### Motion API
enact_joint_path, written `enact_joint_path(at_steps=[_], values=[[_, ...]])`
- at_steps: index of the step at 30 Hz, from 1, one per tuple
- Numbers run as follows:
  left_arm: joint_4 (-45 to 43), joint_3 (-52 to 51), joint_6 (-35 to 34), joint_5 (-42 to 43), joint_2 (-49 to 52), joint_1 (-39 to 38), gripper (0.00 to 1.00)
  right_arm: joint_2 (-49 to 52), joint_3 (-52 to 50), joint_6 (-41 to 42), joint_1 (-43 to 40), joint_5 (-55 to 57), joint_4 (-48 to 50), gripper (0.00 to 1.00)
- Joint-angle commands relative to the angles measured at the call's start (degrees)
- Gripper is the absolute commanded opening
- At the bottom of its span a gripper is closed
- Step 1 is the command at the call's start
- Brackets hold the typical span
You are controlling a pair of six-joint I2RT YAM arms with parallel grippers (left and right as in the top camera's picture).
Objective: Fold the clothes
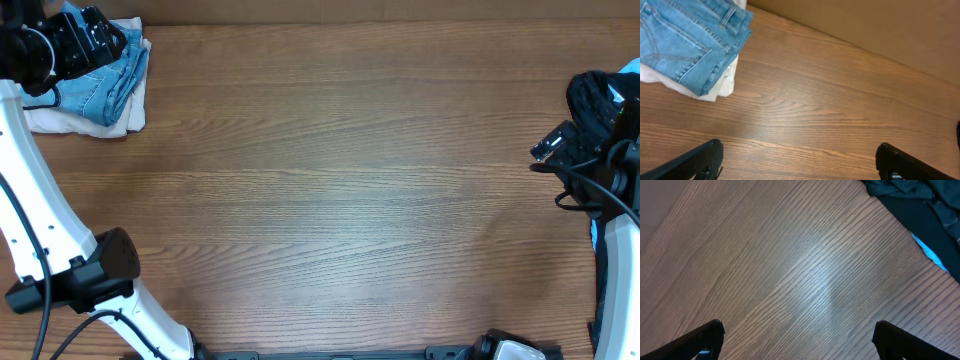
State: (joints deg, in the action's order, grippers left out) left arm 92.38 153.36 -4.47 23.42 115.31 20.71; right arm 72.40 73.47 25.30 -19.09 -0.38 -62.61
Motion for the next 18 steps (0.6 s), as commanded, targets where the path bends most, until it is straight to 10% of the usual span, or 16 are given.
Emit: enact_joint_path(at_steps=[1, 18], values=[[0.6, 0.1, 1.9, 1.4, -2.2, 0.3, 1.00, -1.1, 0.7, 0.3, 0.2, 0.7, 0.3, 1.00], [0.6, 0.0, 1.9, 1.5, -2.2, 0.3, 1.00, -25.6, 0.7, 0.3, 4.3, 0.7, 0.3, 1.00]])
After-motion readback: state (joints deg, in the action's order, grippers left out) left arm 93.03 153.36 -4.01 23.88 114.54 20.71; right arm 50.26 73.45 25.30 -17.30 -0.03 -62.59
